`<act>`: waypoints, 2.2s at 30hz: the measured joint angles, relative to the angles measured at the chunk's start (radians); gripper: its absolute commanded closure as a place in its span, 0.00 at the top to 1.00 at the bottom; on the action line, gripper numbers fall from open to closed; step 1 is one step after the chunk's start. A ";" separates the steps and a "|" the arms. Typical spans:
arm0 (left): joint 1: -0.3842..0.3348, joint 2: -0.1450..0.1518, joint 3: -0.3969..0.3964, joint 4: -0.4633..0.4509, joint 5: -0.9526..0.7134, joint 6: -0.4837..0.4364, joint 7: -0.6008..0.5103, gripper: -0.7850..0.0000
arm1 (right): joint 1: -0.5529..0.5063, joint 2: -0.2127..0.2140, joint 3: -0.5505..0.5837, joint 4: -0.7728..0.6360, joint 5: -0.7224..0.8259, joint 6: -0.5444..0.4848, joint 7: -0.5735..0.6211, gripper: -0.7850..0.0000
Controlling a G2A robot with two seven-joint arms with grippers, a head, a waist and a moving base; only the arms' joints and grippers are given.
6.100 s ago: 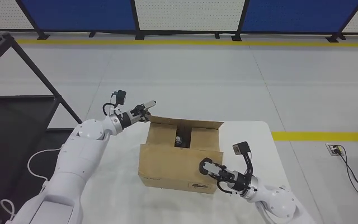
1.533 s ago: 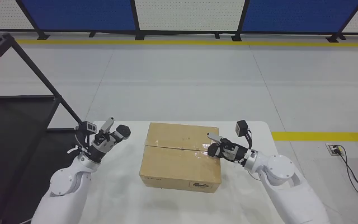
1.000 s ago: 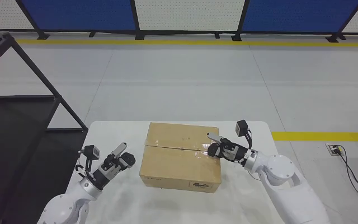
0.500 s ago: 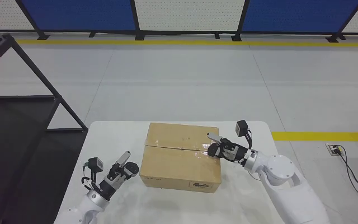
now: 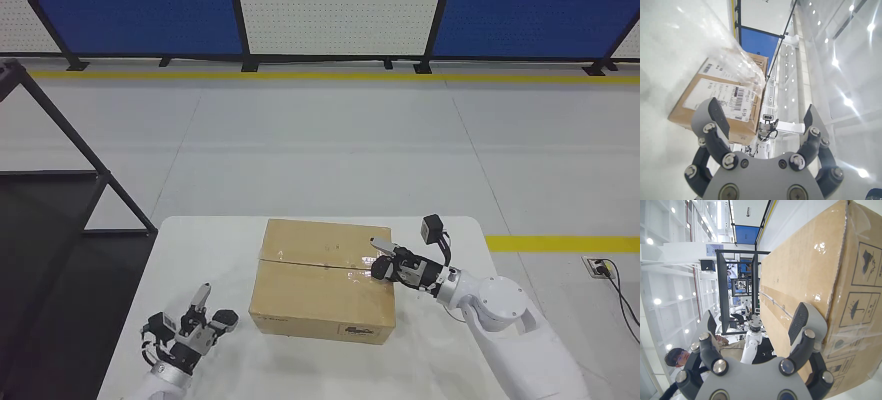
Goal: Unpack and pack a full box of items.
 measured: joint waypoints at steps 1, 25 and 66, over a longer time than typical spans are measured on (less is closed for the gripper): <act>-0.009 -0.002 0.007 0.015 -0.006 0.006 0.002 1.00 | 0.000 0.000 0.000 0.000 0.000 0.000 0.000 1.00; -0.217 -0.074 0.115 0.282 -0.123 -0.216 0.237 1.00 | 0.000 0.000 0.000 0.000 0.000 0.000 0.000 1.00; -0.340 -0.134 0.128 0.354 -0.056 -0.312 0.227 1.00 | 0.000 0.000 0.000 0.000 0.000 0.000 0.000 1.00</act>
